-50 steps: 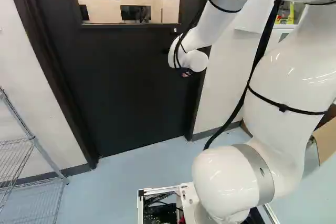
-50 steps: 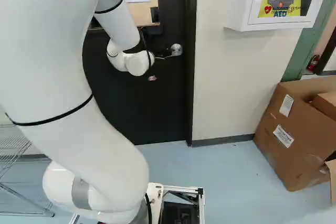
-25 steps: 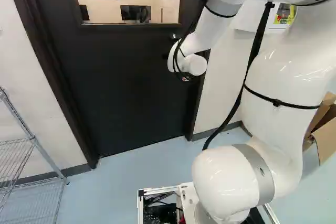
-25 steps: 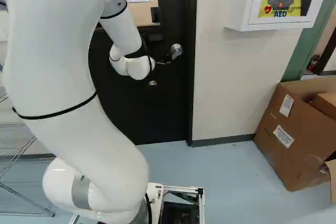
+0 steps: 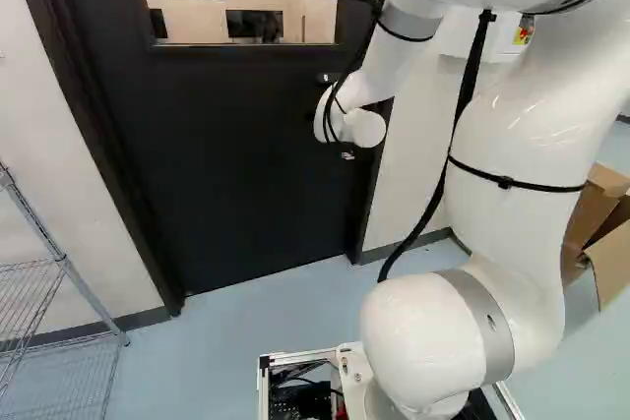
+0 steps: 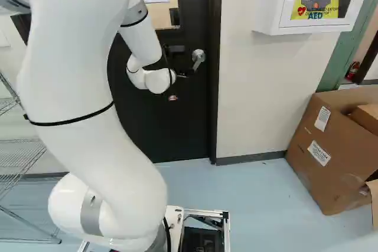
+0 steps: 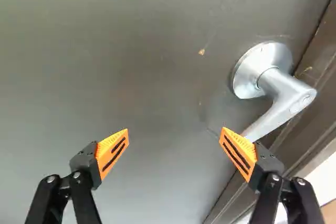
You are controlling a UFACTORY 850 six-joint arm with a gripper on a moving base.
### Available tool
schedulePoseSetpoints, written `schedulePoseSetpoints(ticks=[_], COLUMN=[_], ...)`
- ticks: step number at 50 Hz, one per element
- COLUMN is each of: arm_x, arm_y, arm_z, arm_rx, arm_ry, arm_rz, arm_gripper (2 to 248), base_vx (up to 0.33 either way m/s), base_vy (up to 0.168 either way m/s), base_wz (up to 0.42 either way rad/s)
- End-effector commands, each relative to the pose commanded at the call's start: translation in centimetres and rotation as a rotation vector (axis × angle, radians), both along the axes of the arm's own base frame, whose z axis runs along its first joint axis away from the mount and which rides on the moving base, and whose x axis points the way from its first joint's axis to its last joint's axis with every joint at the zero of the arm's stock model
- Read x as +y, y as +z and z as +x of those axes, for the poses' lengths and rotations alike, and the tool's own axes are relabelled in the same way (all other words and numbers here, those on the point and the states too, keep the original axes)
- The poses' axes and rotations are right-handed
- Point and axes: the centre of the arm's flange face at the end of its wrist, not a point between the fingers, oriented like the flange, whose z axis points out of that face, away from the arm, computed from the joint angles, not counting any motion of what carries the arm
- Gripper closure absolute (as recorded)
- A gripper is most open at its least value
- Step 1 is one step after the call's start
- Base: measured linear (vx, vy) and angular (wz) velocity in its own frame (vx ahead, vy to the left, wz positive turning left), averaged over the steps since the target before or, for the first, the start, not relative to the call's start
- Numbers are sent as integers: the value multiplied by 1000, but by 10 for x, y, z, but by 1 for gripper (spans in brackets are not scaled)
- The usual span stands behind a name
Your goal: Open the door and move inside
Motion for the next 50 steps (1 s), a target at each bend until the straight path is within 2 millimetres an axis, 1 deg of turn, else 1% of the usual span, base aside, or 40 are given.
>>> schedulePoseSetpoints(ticks=[25, 50], arm_x=[-5, -11], arm_y=[-26, -31], arm_z=[3, 4], arm_rx=[53, 80], arm_ry=[-9, -51], arm_rz=[-1, 17], arm_gripper=[3, 3], base_vx=[0, 0], base_vy=[0, 0], base_wz=[0, 0])
